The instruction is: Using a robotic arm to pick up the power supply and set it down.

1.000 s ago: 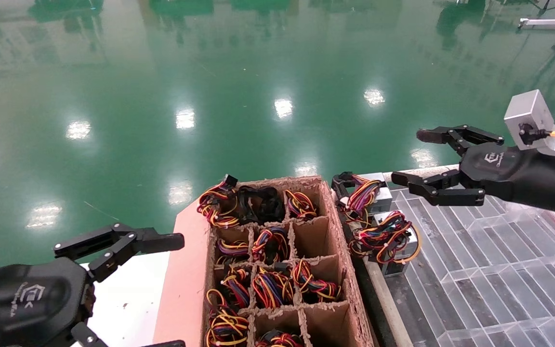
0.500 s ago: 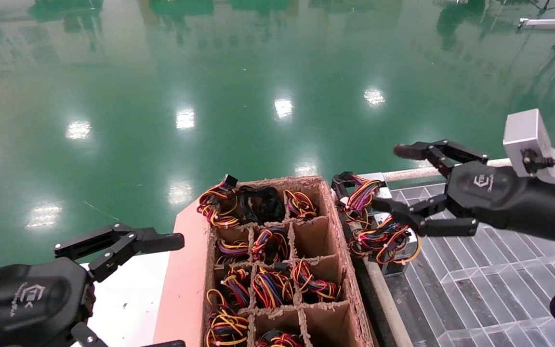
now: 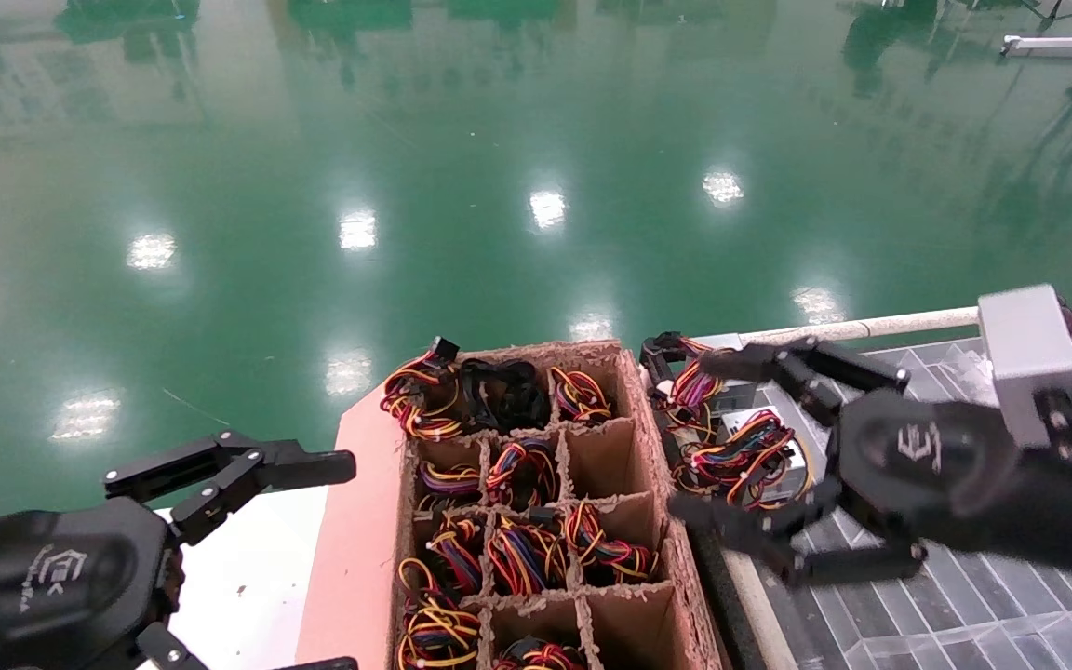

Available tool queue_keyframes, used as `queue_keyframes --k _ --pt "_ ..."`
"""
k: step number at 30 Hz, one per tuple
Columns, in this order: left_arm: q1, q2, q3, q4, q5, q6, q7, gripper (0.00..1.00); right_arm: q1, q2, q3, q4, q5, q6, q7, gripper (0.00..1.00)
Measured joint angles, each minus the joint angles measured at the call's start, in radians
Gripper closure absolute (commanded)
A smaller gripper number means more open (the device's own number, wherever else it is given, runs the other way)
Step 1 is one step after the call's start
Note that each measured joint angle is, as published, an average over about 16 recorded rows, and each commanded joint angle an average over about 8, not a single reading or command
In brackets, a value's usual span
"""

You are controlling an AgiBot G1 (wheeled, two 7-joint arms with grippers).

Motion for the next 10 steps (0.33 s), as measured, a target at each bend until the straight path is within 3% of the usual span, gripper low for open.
queue_keyframes --k 10 --pt "0.0 0.0 0.0 0.0 0.0 0.0 0.0 0.0 -0.091 0.025 0.019 0.14 0.069 -0.001 0.053 0.0"
